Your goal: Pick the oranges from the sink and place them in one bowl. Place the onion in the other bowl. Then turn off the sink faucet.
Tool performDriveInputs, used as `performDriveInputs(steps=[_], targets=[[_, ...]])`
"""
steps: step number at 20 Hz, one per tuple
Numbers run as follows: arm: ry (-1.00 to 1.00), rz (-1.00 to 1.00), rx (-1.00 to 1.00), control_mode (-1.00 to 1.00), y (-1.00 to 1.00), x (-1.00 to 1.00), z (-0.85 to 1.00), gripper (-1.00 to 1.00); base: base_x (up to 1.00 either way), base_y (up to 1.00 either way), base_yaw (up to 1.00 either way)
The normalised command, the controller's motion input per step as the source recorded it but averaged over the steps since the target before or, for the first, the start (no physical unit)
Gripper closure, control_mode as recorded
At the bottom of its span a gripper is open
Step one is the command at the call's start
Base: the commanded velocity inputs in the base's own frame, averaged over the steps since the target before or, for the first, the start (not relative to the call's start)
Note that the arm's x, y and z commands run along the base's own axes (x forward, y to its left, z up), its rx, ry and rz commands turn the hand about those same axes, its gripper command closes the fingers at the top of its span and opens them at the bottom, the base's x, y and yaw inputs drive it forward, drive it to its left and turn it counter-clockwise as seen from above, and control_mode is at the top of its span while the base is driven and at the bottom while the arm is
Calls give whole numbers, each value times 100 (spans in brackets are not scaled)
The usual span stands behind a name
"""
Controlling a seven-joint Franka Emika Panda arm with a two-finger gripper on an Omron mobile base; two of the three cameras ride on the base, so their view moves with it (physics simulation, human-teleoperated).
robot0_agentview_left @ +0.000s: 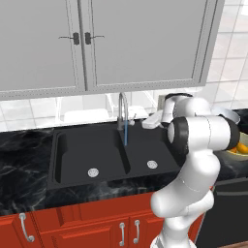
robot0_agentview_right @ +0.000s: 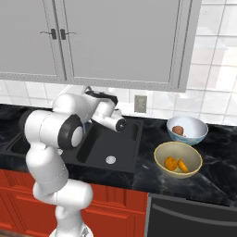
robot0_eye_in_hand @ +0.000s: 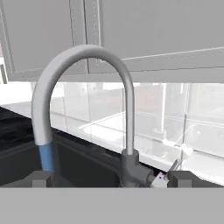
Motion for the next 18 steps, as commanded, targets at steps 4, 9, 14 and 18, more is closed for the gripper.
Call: performDriveInputs(steps=[4,9,14,18], targets=[[0,0,1,-100,0,19,-9,-100,0,0,0],[0,0,2,-100,0,22,-4,-100,0,0,0],[0,0,3,-100,0,20,-9,-100,0,0,0],[0,0,4,-100,0,20,-19,-100,0,0,0]])
